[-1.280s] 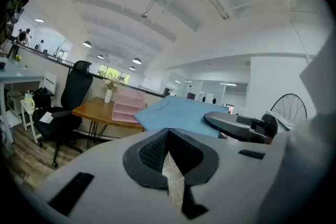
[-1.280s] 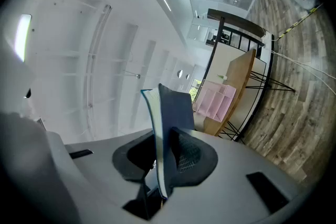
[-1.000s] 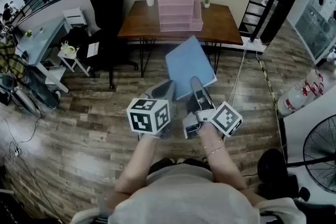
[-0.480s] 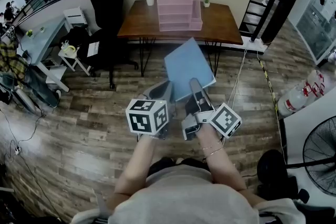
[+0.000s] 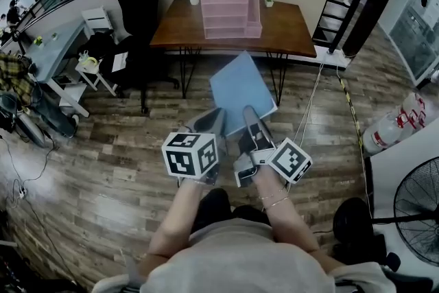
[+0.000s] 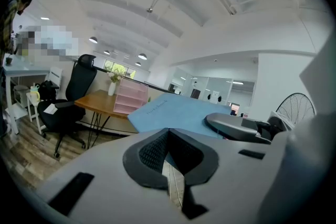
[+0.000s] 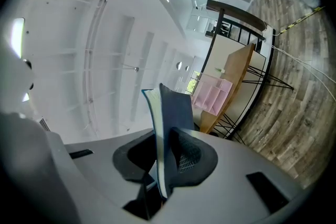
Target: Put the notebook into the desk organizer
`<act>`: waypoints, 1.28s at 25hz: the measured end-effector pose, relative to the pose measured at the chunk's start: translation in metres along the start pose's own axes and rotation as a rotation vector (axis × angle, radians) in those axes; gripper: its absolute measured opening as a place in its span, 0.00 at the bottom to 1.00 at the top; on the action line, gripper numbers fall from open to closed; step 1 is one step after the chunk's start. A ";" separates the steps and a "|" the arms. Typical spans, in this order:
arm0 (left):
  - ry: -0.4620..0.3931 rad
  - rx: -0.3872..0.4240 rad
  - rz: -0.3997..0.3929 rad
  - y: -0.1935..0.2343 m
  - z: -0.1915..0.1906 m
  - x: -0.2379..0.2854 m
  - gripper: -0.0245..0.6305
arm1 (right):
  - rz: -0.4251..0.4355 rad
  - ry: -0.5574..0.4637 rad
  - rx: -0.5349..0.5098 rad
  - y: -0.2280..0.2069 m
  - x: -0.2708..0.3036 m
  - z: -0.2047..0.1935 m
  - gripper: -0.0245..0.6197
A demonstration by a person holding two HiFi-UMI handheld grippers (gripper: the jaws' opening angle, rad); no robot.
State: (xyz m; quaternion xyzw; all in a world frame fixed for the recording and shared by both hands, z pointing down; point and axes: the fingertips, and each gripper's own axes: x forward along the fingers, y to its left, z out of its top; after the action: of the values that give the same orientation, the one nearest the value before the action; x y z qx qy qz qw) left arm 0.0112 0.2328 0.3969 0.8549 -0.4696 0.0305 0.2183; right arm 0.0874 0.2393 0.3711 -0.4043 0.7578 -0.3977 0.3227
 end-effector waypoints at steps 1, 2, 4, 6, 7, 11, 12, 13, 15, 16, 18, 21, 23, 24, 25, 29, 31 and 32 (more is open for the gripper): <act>0.005 0.004 0.000 -0.001 -0.002 0.001 0.05 | -0.003 0.005 0.004 -0.003 0.000 -0.001 0.14; 0.011 0.010 0.003 -0.001 -0.004 0.002 0.05 | -0.005 0.009 0.006 -0.005 0.001 -0.001 0.14; 0.021 0.022 0.014 0.001 -0.006 0.006 0.05 | -0.008 0.012 0.003 -0.010 0.004 -0.001 0.14; 0.028 0.016 0.021 0.005 -0.007 0.011 0.05 | -0.013 0.015 -0.001 -0.016 0.008 0.001 0.14; 0.031 0.007 0.021 0.008 -0.008 0.015 0.05 | -0.016 0.016 -0.001 -0.019 0.011 0.002 0.14; 0.033 -0.009 0.010 0.022 -0.003 0.034 0.05 | -0.030 0.010 0.003 -0.033 0.030 0.005 0.14; 0.033 -0.009 0.006 0.027 0.000 0.040 0.05 | -0.033 0.009 0.004 -0.037 0.037 0.006 0.14; 0.034 -0.008 0.003 0.032 0.003 0.047 0.05 | -0.037 0.010 0.002 -0.040 0.044 0.008 0.14; 0.035 -0.003 0.000 0.045 0.011 0.062 0.05 | -0.042 0.014 -0.010 -0.047 0.062 0.011 0.14; 0.037 0.001 -0.003 0.051 0.015 0.071 0.05 | -0.044 0.014 -0.017 -0.050 0.072 0.014 0.14; 0.037 0.004 -0.010 0.066 0.026 0.088 0.05 | -0.047 0.011 -0.031 -0.053 0.093 0.021 0.14; 0.029 0.008 -0.019 0.090 0.047 0.107 0.05 | -0.055 -0.004 -0.060 -0.056 0.124 0.030 0.14; 0.023 0.012 -0.027 0.104 0.062 0.120 0.05 | -0.057 -0.031 -0.062 -0.058 0.143 0.037 0.14; 0.020 0.012 -0.032 0.110 0.069 0.127 0.05 | -0.056 -0.041 -0.058 -0.059 0.152 0.040 0.14; 0.019 0.012 -0.039 0.116 0.076 0.133 0.05 | -0.058 -0.044 -0.057 -0.060 0.162 0.043 0.14; 0.015 0.009 -0.072 0.139 0.097 0.156 0.05 | -0.063 -0.049 -0.067 -0.067 0.200 0.045 0.14; 0.008 0.011 -0.085 0.151 0.108 0.165 0.05 | -0.062 -0.057 -0.067 -0.069 0.218 0.045 0.14; 0.007 0.013 -0.089 0.158 0.112 0.169 0.05 | -0.062 -0.062 -0.066 -0.069 0.226 0.044 0.14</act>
State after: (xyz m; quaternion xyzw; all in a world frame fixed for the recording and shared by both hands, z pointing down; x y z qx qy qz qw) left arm -0.0407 -0.0189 0.3937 0.8761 -0.4304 0.0268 0.2157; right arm 0.0432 0.0031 0.3722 -0.4501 0.7473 -0.3695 0.3199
